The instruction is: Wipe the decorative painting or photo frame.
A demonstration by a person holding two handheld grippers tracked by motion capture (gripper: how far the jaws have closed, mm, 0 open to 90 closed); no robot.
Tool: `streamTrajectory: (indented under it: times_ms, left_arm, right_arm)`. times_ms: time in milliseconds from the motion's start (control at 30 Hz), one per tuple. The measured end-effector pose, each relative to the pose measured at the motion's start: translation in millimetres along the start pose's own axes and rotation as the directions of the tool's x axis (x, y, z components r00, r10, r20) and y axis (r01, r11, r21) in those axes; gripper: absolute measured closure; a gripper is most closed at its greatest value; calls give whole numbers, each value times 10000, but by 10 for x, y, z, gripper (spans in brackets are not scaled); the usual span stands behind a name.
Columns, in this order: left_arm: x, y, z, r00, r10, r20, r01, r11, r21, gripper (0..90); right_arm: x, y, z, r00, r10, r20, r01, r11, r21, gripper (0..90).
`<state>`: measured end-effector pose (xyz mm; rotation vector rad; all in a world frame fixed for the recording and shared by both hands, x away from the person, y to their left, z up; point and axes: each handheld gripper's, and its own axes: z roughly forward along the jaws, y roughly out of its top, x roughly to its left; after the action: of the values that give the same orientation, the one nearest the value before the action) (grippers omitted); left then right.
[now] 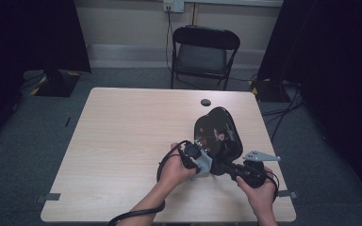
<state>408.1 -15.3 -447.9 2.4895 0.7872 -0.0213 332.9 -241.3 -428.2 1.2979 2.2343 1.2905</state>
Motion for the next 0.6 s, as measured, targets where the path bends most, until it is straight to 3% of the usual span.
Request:
streamTrajectory:
  times_ms: [200, 367, 467, 600]
  left_arm:
    - [8, 16, -251, 10000, 41, -37, -42, 9991, -426, 801]
    - [8, 70, -521, 10000, 55, -69, -62, 9943, -1061, 801]
    - [17, 146, -725, 9996, 164, -225, -195, 9893, -1449, 800]
    - [16, 206, -817, 9994, 143, -310, -194, 9853, -1696, 799]
  right_arm:
    - [2, -6, -33, 10000, 52, -71, -51, 9999, 93, 712]
    - [15, -18, -60, 10000, -9, -44, 10, 9999, 155, 710]
    - [16, -49, -59, 10000, 30, -32, -29, 9997, 257, 734]
    - [14, -61, -62, 9999, 152, -81, -150, 9995, 268, 785]
